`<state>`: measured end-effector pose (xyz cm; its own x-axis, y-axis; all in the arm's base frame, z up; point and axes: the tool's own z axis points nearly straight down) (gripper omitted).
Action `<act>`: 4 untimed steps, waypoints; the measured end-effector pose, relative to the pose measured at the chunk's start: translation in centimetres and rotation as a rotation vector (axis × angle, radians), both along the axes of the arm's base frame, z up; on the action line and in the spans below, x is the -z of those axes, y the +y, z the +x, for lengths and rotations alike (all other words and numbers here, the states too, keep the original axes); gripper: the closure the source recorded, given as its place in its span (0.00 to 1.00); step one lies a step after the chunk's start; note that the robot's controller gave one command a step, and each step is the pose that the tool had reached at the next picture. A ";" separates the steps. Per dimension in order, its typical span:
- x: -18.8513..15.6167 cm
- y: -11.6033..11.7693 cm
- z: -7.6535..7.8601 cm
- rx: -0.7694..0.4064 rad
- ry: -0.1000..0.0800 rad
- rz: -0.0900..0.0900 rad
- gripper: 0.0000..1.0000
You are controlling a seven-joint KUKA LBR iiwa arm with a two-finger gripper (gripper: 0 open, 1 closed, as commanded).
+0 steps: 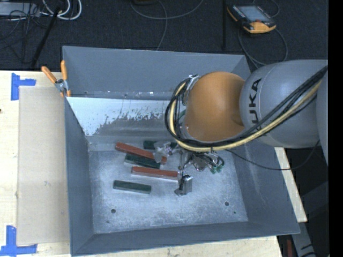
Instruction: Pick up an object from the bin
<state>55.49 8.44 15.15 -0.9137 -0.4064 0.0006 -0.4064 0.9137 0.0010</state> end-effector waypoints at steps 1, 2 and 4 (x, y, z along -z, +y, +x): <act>8.2 -0.6 3.2 -0.041 0.000 0.000 0.00; 8.1 3.6 4.3 -0.062 -0.004 0.001 0.00; 8.2 3.4 4.3 -0.058 -0.002 0.000 0.00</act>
Offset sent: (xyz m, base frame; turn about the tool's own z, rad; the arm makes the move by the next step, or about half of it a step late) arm 0.0320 -0.0068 -0.0773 -0.0431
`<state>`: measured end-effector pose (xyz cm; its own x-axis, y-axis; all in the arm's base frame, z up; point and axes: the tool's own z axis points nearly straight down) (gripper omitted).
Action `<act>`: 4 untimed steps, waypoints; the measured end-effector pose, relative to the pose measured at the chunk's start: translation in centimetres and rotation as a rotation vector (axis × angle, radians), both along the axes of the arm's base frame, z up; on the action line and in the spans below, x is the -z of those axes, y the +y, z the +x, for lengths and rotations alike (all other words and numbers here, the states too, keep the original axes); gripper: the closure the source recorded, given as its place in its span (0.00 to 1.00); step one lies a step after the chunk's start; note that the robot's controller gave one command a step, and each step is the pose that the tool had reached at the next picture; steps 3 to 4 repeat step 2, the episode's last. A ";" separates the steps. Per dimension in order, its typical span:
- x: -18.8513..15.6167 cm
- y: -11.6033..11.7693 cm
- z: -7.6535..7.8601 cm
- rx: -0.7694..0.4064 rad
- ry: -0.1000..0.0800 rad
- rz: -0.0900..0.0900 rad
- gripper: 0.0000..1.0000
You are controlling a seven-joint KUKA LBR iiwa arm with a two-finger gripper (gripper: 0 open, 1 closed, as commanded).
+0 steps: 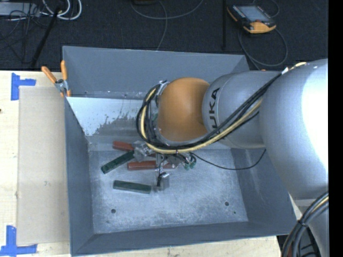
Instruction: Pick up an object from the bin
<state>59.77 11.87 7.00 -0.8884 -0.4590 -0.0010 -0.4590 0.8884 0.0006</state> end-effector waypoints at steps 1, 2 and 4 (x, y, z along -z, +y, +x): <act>-0.1 0.0 0.0 0.001 0.001 0.000 1.00; -14.3 -1.5 0.5 -0.124 -0.009 0.000 1.00; -14.3 -1.5 0.5 -0.124 -0.009 0.000 1.00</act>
Offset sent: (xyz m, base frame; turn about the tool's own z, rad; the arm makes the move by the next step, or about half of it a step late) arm 0.0000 0.0000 0.0000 0.0000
